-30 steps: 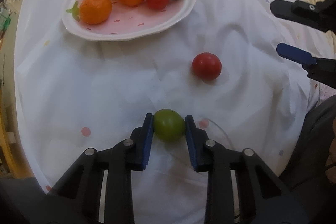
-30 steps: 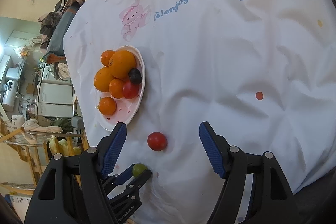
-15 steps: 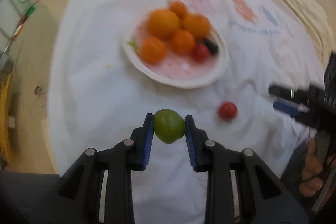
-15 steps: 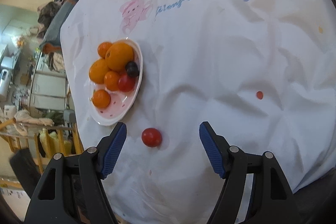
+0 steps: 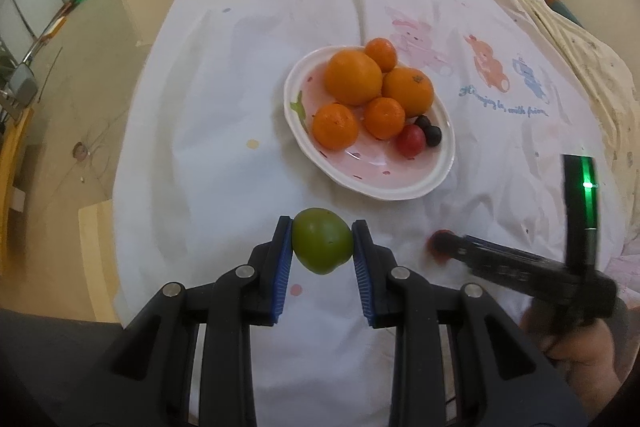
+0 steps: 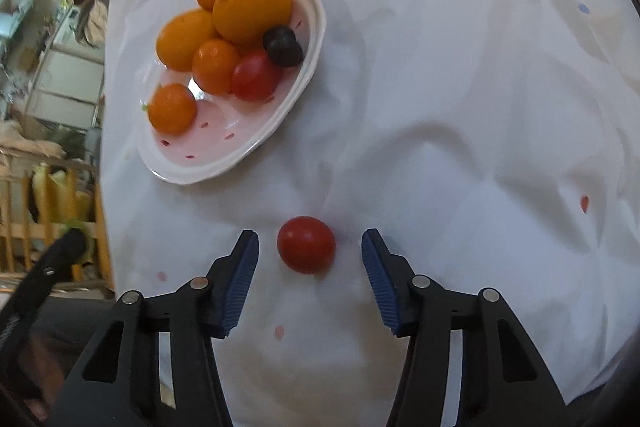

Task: Organize fruits
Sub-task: 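Grasp the green fruit with the left tool while the right tool grasps the red tomato, then carry the green fruit and red tomato over the pink plate with both tools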

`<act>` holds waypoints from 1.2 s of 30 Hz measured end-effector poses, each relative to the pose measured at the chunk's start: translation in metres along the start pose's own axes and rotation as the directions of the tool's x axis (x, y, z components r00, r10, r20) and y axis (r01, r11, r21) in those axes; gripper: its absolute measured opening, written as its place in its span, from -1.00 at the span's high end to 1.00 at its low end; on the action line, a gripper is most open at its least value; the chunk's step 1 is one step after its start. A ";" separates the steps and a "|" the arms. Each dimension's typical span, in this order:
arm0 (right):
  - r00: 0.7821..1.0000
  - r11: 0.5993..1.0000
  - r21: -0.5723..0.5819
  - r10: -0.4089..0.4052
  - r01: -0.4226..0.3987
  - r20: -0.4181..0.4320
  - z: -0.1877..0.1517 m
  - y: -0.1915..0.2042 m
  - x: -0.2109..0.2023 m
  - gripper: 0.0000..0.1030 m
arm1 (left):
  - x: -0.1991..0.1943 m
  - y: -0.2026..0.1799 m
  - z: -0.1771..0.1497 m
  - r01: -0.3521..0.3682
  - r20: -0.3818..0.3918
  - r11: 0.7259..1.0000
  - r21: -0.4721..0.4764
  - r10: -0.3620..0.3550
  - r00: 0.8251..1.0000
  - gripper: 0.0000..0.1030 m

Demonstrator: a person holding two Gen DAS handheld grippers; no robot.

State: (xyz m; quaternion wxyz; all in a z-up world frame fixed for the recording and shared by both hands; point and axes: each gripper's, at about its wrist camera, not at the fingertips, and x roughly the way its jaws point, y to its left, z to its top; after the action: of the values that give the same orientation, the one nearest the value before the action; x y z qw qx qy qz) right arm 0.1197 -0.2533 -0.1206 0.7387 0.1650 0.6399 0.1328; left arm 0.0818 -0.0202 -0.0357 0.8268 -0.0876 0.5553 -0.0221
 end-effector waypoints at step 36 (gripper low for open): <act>0.936 0.997 0.077 0.001 -0.030 0.353 0.000 -0.029 -0.104 0.35 | -0.004 0.007 0.005 -0.047 0.039 0.999 0.009 0.047 0.998 0.50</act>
State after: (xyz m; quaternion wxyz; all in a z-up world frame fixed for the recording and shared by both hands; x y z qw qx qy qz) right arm 0.1043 -0.3221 -0.0391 0.8330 0.2211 0.5007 0.0808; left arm 0.0843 -0.0118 -0.0313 0.8382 -0.0709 0.5407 -0.0036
